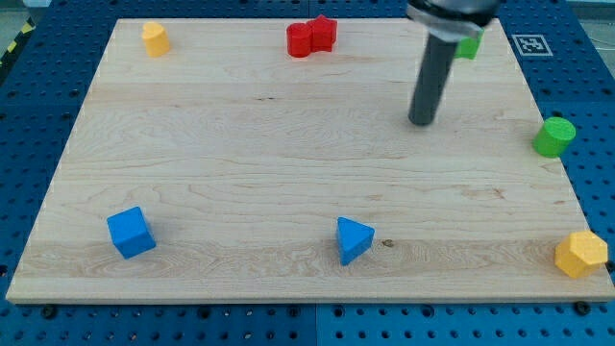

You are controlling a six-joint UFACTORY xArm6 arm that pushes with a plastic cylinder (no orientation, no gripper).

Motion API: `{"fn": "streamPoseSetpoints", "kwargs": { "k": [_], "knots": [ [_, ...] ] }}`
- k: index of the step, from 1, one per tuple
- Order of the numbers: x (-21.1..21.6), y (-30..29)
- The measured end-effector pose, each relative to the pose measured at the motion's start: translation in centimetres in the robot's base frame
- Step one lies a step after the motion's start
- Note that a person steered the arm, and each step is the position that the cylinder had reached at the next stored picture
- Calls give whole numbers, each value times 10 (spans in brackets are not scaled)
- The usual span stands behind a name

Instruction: Move the green circle diagonal to the triangle

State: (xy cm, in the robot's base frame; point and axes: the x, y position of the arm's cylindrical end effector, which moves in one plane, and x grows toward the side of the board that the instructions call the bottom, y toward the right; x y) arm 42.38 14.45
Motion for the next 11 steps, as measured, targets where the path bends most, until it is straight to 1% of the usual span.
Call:
{"fn": "streamPoseSetpoints", "kwargs": {
  "k": [1,2,3,4,5,6,7,8,9,10,11],
  "knots": [
    [64,27],
    [92,93],
    [79,183],
    [55,200],
    [19,182],
    [-28,147],
    [-43,132],
    [-43,159],
    [-27,187],
    [5,182],
    [8,139]
  ]
}}
